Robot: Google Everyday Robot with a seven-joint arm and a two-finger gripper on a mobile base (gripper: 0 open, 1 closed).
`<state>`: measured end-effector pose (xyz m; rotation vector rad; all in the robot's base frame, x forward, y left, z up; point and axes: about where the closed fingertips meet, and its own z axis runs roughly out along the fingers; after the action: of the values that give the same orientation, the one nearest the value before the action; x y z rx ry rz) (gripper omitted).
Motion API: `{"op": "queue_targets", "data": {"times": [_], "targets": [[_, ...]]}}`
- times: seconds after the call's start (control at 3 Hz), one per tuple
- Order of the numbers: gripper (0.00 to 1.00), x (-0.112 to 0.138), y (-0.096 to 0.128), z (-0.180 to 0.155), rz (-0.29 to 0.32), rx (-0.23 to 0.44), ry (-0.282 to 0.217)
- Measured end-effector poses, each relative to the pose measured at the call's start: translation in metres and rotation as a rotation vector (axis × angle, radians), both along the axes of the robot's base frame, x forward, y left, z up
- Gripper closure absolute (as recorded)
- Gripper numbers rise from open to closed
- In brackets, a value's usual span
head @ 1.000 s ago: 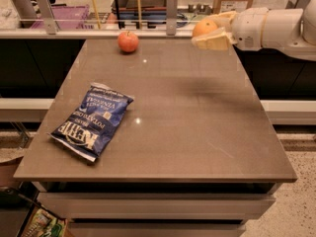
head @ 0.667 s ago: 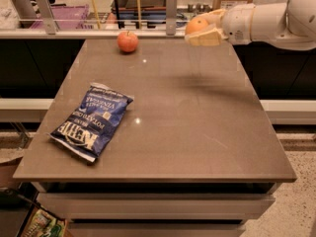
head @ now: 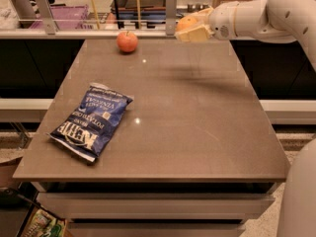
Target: Move orange near apple
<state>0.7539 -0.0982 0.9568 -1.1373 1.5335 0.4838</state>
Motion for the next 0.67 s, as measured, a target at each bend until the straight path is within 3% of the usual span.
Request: {"op": "queue_targets", "data": {"times": [0.67], "targets": [[1.0, 0.023, 0.02, -0.011, -0.075, -0.015, 0.029]]}}
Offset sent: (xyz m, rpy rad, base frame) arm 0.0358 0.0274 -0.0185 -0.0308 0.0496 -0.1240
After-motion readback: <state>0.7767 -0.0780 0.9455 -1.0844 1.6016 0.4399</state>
